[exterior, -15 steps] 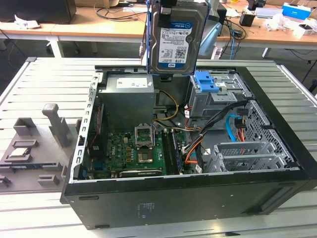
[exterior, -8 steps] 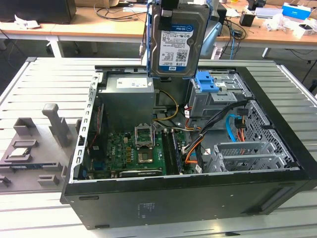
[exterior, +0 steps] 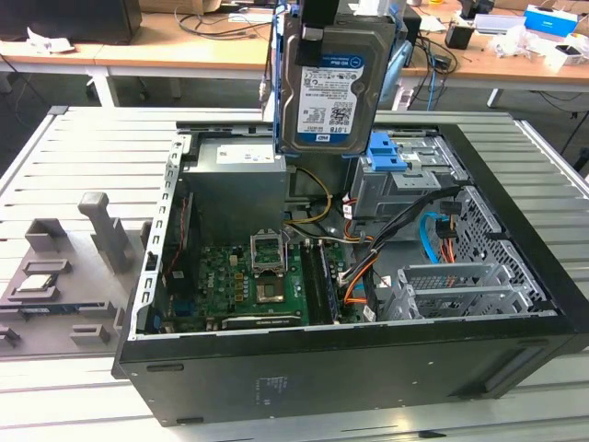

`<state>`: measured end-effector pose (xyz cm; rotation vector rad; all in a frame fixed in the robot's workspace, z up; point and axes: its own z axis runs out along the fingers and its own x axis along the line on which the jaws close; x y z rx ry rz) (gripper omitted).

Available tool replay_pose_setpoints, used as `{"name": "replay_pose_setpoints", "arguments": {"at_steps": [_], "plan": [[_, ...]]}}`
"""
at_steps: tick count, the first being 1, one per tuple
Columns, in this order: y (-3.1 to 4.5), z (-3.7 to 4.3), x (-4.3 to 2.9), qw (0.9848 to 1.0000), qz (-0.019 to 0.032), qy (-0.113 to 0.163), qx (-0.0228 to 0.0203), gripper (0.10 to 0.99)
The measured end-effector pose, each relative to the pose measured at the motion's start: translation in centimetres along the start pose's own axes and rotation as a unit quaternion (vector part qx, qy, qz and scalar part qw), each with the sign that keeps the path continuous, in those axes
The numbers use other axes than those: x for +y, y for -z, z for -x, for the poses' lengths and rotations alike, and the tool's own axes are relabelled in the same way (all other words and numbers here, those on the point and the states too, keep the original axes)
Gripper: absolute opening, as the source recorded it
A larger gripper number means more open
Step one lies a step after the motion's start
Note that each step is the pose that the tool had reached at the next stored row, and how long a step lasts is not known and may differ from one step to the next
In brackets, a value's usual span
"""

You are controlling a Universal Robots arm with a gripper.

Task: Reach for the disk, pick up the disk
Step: 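Pick up the disk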

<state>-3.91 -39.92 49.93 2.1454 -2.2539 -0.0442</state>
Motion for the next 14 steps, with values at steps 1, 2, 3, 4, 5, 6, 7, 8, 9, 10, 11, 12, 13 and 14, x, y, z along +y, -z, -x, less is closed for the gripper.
{"name": "replay_pose_setpoints", "arguments": {"at_steps": [1, 2, 3, 4, 5, 6, 7, 8, 9, 10, 11, 12, 13, 14], "plan": [[0.0, -0.29, -0.01, 1.0, 0.0, 0.0, 0.0, 0.369], [0.0, -0.46, -0.02, 1.0, 0.0, 0.0, 0.0, 0.369], [0.0, -0.59, -0.03, 1.0, 0.0, 0.0, 0.0, 0.369], [0.0, -0.84, -0.04, 1.0, 0.0, 0.0, 0.0, 0.369], [0.0, -1.01, -0.05, 1.0, 0.0, 0.0, 0.0, 0.369], [0.0, -1.31, -0.06, 1.0, 0.0, 0.0, 0.0, 0.369], [0.0, -1.56, -0.08, 1.0, 0.0, 0.0, 0.0, 0.369], [0.0, -1.86, -0.09, 1.0, 0.0, 0.0, 0.0, 0.369], [0.0, -2.16, -0.11, 1.0, 0.0, 0.0, 0.0, 0.369], [0.0, -2.43, -0.12, 1.0, 0.0, 0.0, 0.0, 0.369], [0.0, -2.74, -0.14, 1.0, 0.0, 0.0, 0.0, 0.369], [0.0, -2.96, -0.15, 1.0, 0.0, 0.0, 0.0, 0.369], [0.0, -3.1, -0.16, 1.0, 0.0, 0.0, 0.0, 0.369], [0.0, -3.23, -0.16, 1.0, 0.0, 0.0, 0.0, 0.369]]}}
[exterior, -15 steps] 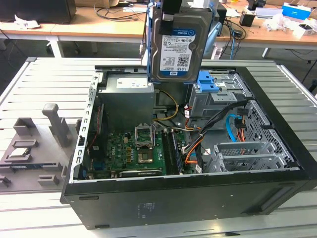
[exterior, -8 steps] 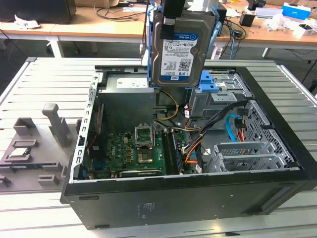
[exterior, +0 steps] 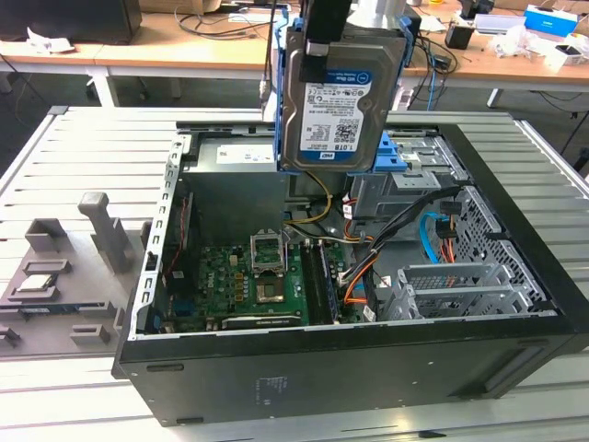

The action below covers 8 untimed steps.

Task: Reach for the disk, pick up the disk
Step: 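Pick up the disk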

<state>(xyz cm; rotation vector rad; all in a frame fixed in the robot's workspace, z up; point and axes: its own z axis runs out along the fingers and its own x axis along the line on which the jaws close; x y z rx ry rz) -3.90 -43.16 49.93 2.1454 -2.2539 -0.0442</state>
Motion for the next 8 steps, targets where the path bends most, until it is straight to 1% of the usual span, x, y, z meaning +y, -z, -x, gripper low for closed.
{"name": "replay_pose_setpoints", "arguments": {"at_steps": [2, 6, 8], "plan": [[0.0, -0.31, -0.01, 1.0, 0.0, 0.0, 0.0, 0.369], [0.0, -1.48, -0.07, 1.0, 0.0, 0.0, 0.0, 0.369], [0.0, -1.77, -0.08, 1.0, 0.0, 0.0, 0.0, 0.369]]}}
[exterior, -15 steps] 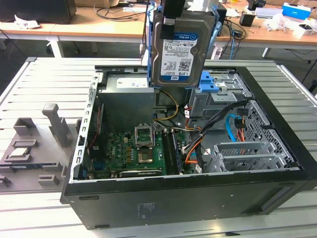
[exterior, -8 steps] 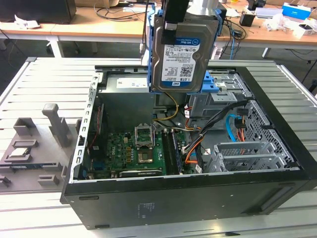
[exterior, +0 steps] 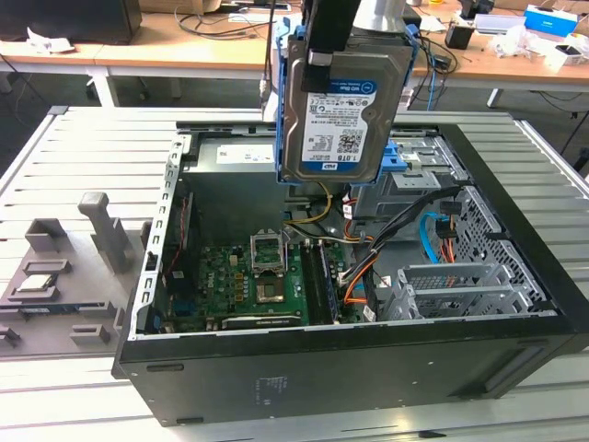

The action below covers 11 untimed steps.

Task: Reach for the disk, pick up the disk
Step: 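Pick up the disk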

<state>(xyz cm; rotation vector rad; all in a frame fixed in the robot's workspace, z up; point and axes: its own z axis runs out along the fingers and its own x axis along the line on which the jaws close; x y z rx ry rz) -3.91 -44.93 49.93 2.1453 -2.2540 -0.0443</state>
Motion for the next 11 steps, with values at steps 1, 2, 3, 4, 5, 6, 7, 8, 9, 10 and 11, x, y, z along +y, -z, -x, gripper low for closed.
{"name": "replay_pose_setpoints", "arguments": {"at_steps": [1, 2, 3, 4, 5, 6, 7, 8, 9, 10, 11], "plan": [[0.0, -0.18, -0.01, 1.0, 0.0, 0.0, 0.0, 0.369], [0.0, -0.33, -0.02, 1.0, 0.0, 0.0, 0.0, 0.369], [0.0, -0.55, -0.03, 1.0, 0.0, 0.0, 0.0, 0.369], [0.0, -0.82, -0.04, 1.0, 0.0, 0.0, 0.0, 0.369], [0.01, -1.06, -0.05, 1.0, 0.0, 0.0, 0.0001, 0.369], [0.0, -1.3, -0.07, 1.0, 0.0, 0.0, 0.0, 0.369], [0.0, -1.55, -0.08, 1.0, 0.0, 0.0, 0.0, 0.369], [0.0, -1.87, -0.1, 1.0, 0.0, 0.0, 0.0, 0.369], [0.0, -2.01, -0.1, 1.0, 0.0, 0.0, 0.0, 0.369], [0.01, -2.14, -0.11, 1.0, 0.0, 0.0, 0.0001, 0.369], [0.0, -2.38, -0.12, 1.0, 0.0, 0.0, 0.0, 0.369]]}}
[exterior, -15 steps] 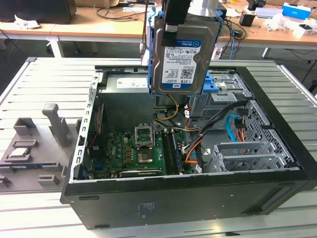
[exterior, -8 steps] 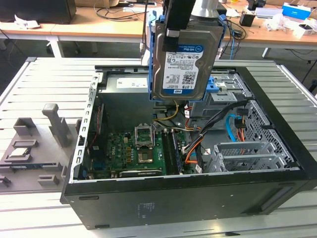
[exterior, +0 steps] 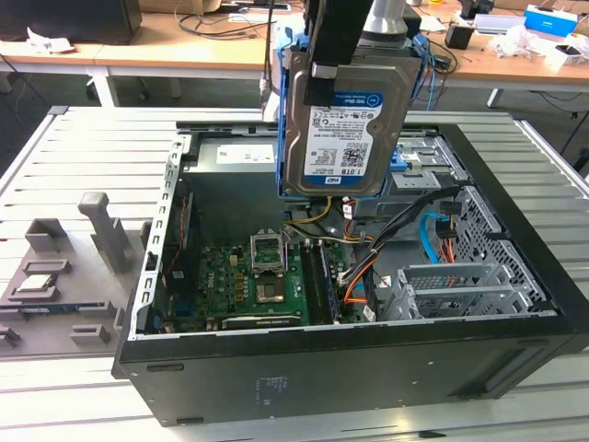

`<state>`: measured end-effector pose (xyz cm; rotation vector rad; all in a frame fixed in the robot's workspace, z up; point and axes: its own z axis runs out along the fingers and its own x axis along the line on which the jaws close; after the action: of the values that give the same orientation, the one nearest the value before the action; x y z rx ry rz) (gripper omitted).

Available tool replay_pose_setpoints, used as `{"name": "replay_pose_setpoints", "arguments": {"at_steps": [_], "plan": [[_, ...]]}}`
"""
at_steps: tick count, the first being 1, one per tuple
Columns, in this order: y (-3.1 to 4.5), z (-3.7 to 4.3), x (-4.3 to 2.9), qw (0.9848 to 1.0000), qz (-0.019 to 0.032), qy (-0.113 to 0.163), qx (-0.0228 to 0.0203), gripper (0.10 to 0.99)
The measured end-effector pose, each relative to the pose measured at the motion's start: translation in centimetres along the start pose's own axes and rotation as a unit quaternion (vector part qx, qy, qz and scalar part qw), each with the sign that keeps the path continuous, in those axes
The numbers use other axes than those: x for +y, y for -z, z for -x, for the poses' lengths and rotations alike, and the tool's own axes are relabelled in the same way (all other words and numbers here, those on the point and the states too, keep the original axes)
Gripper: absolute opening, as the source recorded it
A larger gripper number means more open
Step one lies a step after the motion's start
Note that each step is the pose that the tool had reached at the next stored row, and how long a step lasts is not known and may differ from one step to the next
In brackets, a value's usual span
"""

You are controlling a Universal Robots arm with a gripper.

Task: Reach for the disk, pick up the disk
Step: 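Pick up the disk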

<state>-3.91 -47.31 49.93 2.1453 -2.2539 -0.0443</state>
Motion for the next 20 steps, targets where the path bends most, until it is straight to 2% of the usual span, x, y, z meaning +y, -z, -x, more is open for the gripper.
{"name": "replay_pose_setpoints", "arguments": {"at_steps": [5, 12, 16, 20], "plan": [[0.0, -1.17, -0.06, 1.0, 0.0, 0.0, 0.0, 0.369], [0.0, -2.38, -0.12, 1.0, 0.0, 0.0, 0.0, 0.369], [0.01, -3.59, -0.18, 1.0, 0.0, 0.0, 0.0001, 0.369], [0.0, -4.31, -0.21, 1.0, 0.0, 0.0, 0.0, 0.369]]}}
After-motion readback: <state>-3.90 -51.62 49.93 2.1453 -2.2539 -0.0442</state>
